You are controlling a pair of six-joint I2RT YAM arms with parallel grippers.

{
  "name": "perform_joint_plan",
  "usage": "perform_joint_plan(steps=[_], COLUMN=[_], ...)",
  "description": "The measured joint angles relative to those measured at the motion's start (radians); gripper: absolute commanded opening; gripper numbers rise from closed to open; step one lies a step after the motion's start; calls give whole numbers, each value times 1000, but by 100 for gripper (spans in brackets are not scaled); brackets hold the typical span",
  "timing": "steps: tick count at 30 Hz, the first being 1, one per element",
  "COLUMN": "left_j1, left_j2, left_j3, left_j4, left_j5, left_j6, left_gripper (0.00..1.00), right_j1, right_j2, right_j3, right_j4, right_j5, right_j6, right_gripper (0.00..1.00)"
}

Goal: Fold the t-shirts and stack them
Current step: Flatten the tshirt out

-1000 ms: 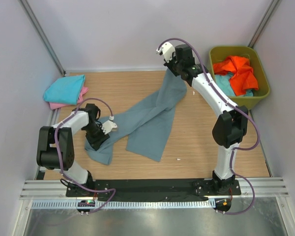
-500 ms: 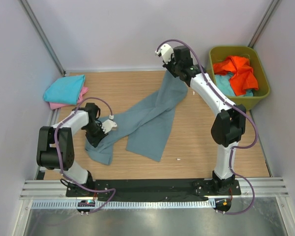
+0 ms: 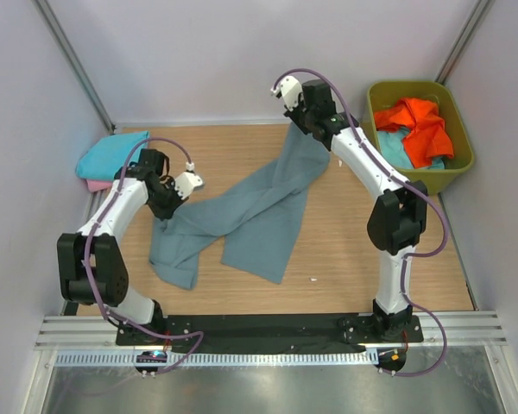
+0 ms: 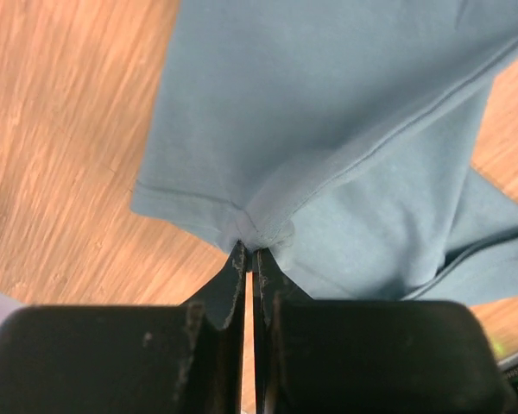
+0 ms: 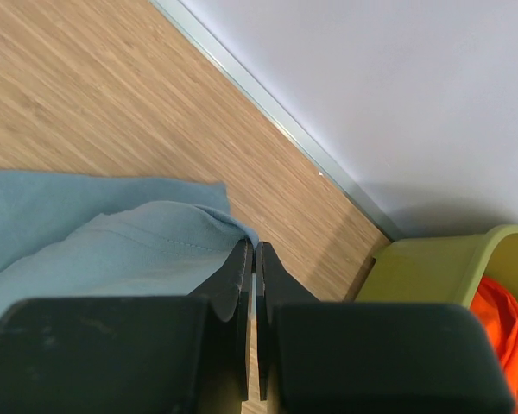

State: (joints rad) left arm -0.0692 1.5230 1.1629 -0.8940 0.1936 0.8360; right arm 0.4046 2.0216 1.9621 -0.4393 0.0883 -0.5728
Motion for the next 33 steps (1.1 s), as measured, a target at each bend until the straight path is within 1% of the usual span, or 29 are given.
perform_joint_plan(steps=[3, 5, 7, 10, 12, 15, 17, 20, 26, 33], left_j1=[14, 46, 87, 164, 193, 207, 199, 179, 126, 47], left_j2=[16, 42, 89, 187, 218, 222, 221, 209, 148, -4], left_j3=[12, 67, 182, 454, 586, 727, 784, 821, 824, 835], left_j4=[22, 26, 30, 56, 101, 126, 139, 144, 142, 130], left_j5=[-1, -2, -2, -2, -2, 2, 12, 20, 6, -36], left_j6=[-25, -58, -102, -186, -232, -286, -310, -333, -347, -394], left_gripper=[0, 0, 0, 0, 0, 0, 0, 0, 0, 0], right_j1=[-5, -15, -37, -99, -155, -225, -260, -269, -255, -262], right_j2=[3, 8, 20, 34, 34, 16, -17, -79, -237, -463], right_j3=[1, 15, 52, 129, 184, 231, 231, 220, 218, 172], right_j4=[16, 31, 42, 51, 47, 53, 49, 43, 24, -11], right_j5=[34, 58, 80, 95, 95, 88, 89, 84, 70, 31], right_j6=[5, 29, 66, 141, 200, 261, 282, 296, 311, 346], right_gripper=[1, 1, 1, 1, 1, 1, 1, 1, 1, 1])
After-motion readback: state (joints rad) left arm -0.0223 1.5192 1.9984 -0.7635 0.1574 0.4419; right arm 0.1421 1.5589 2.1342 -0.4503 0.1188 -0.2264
